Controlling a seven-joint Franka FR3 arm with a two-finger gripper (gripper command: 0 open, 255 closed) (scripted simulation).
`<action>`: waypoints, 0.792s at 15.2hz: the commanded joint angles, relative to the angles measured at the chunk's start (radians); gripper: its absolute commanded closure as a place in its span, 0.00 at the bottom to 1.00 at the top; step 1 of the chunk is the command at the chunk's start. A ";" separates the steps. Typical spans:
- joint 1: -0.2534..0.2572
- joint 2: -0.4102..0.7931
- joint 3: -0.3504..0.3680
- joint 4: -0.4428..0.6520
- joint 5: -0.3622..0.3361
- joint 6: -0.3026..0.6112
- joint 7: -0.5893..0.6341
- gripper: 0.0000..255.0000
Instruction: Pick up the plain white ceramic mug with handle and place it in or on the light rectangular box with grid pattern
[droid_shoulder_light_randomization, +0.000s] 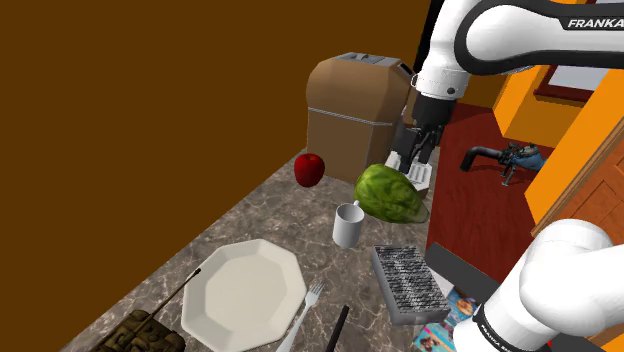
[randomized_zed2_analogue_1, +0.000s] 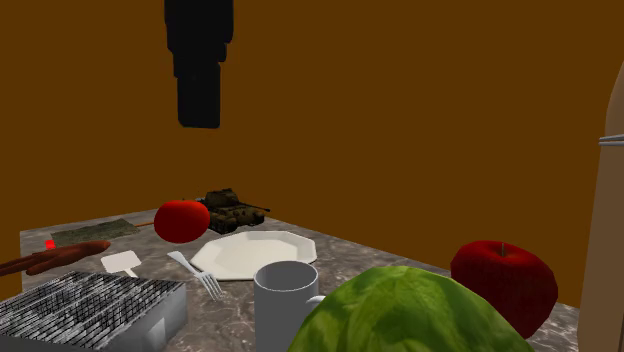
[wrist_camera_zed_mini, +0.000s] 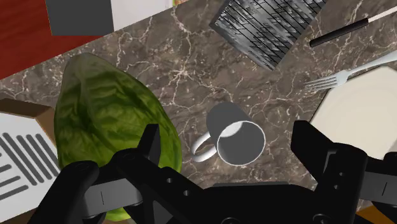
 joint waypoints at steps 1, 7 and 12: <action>0.000 0.000 0.000 0.000 0.000 0.000 0.000 0.00; 0.002 0.079 0.130 -0.100 0.041 0.225 0.177 0.00; -0.007 0.209 0.240 -0.130 0.048 0.417 0.333 0.00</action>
